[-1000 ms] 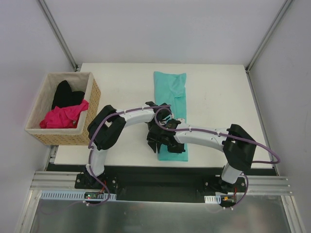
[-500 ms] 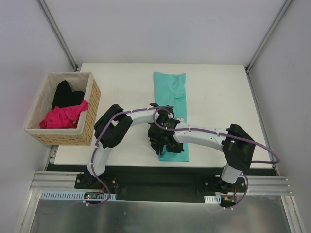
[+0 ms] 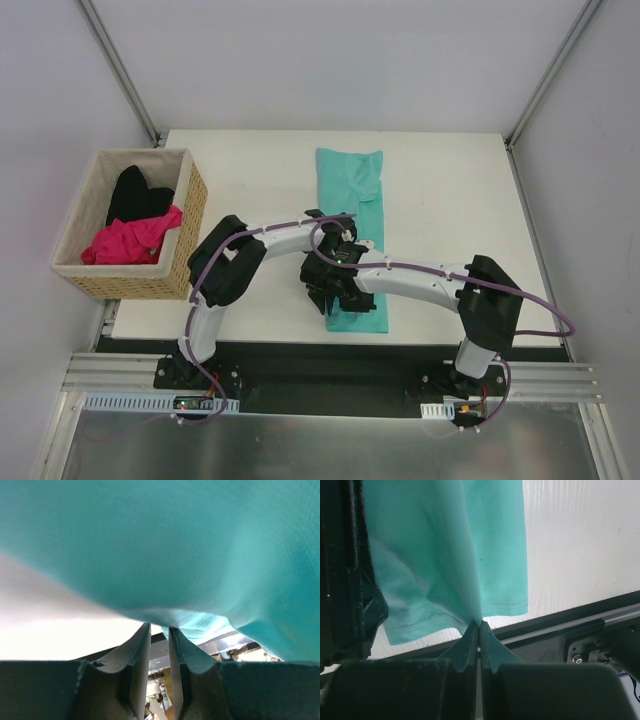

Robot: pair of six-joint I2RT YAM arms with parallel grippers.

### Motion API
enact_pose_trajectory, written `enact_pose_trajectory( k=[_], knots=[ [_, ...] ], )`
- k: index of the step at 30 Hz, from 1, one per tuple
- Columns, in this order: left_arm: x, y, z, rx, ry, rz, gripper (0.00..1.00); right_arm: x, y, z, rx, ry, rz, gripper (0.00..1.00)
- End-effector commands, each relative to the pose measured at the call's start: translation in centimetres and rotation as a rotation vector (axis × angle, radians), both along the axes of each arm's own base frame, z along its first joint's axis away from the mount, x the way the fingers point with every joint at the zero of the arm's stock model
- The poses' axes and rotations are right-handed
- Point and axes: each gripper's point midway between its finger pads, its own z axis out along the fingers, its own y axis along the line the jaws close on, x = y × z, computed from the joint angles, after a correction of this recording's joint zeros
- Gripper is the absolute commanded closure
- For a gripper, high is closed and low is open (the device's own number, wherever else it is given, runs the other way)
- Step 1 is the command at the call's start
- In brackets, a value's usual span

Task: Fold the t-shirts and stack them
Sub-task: Rotate the tshirt 90 degrees, then grab the bottom of the folded rectangular tshirt with both arms

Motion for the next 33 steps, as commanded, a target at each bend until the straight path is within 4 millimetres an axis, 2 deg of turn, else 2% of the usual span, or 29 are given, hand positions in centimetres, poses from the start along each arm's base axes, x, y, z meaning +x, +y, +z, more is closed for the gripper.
enact_pose_trajectory(
  k=[1, 14, 20, 33],
  knots=[
    [0.4, 1.0, 1.8, 0.01, -0.049, 0.023, 0.8, 0.6, -0.4, 1.9, -0.02, -0.054, 0.017, 0.99],
    [1.3, 2.5, 2.0, 0.024, -0.065, 0.062, 0.8, -0.1, -1.6, 2.7, -0.043, -0.085, -0.015, 0.99],
    [1.7, 2.4, 2.4, 0.016, -0.068, 0.066, 0.8, 0.0, -2.5, 3.5, -0.053, -0.127, -0.05, 0.99],
    [1.5, 3.5, 2.0, 0.047, -0.062, 0.069, 0.8, -0.6, -3.4, 3.2, -0.06, -0.134, -0.108, 0.99]
  ],
)
